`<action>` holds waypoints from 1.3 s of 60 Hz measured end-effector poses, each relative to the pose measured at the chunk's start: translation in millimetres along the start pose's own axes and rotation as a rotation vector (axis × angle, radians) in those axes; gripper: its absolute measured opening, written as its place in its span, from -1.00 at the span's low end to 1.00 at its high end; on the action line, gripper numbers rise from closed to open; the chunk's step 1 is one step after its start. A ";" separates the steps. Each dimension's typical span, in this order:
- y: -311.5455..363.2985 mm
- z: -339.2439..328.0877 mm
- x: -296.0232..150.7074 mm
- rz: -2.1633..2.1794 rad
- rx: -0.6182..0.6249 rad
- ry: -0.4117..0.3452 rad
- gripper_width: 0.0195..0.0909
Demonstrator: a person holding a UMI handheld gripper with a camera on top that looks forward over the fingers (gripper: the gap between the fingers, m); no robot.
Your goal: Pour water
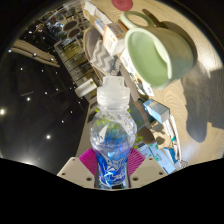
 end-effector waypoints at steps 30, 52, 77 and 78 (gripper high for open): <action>53.9 -3.2 -2.1 -0.557 0.143 0.031 -0.59; 206.3 -44.6 -92.4 -1.653 0.232 -0.075 -0.58; 109.8 -98.9 -285.8 -1.947 0.584 -0.027 -0.56; 105.6 -100.0 -289.7 -1.945 0.591 -0.024 -0.56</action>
Point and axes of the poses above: the point between the fingertips, and its own axes, seen from behind it with the camera up: y to the left, x down, z forward, the way the camera looks, the point moved 5 cm from there along -z, backward, against the way the camera looks, and after that the axes turned 1 degree about x, right-handed, at the moved point
